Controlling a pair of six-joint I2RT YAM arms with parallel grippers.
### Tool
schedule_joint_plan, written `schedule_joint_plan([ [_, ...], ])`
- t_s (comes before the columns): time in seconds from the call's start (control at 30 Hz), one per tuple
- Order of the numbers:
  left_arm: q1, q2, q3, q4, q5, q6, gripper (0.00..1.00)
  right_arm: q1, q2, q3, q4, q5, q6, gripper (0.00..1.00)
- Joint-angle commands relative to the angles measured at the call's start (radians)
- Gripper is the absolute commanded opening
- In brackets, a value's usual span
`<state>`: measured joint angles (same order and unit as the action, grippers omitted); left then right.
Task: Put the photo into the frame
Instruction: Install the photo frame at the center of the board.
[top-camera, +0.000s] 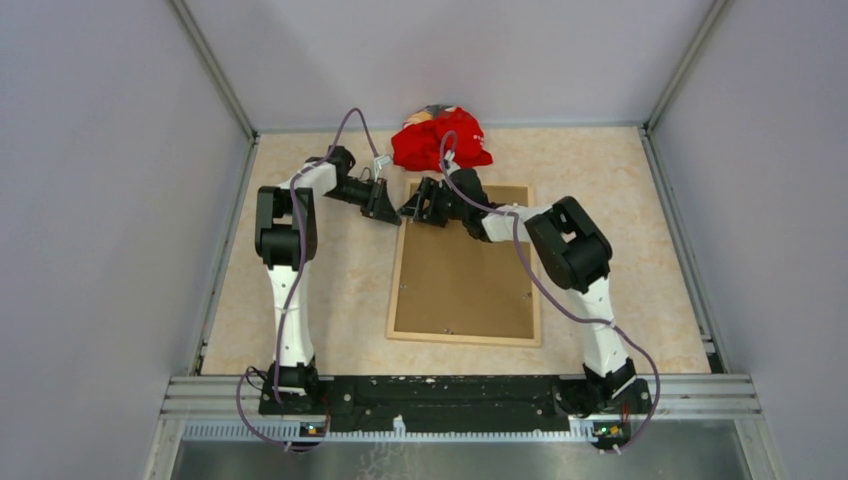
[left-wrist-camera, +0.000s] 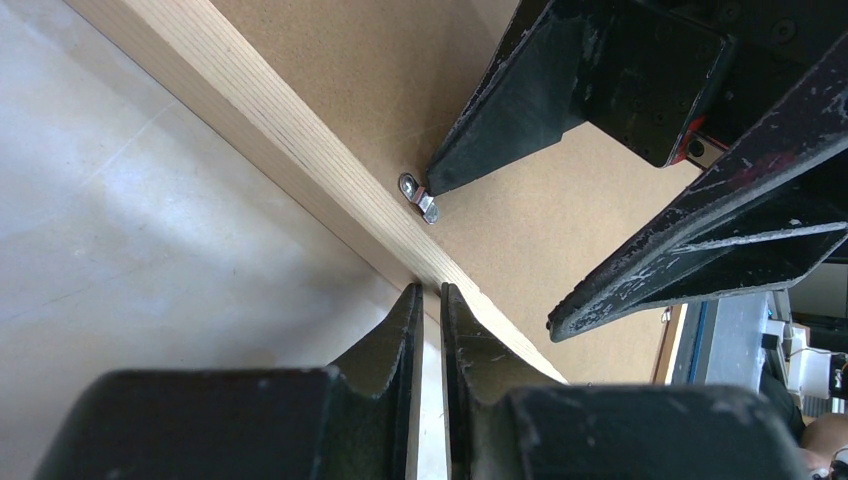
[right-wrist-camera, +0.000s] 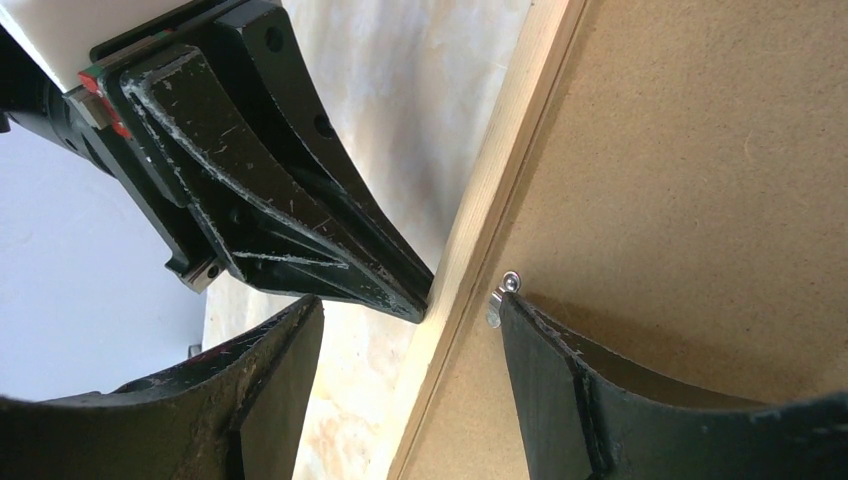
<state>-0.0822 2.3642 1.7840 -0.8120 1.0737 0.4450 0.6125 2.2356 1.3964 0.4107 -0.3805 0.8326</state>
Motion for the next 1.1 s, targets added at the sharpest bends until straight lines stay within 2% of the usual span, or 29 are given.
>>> schedule_joint_plan([
  [0.0,-0.028,0.021,-0.049,-0.038,-0.113,0.056,0.15,0.02,0.002,-0.062,-0.082,0.042,-0.023,0.66],
  [0.63,-0.028,0.019,-0.057,-0.036,-0.111,0.06,0.15,0.02,-0.038,-0.084,-0.096,0.048,-0.034,0.66],
  [1.07,-0.028,0.022,-0.058,-0.037,-0.111,0.065,0.15,0.038,0.022,-0.03,-0.093,0.025,0.009,0.66],
])
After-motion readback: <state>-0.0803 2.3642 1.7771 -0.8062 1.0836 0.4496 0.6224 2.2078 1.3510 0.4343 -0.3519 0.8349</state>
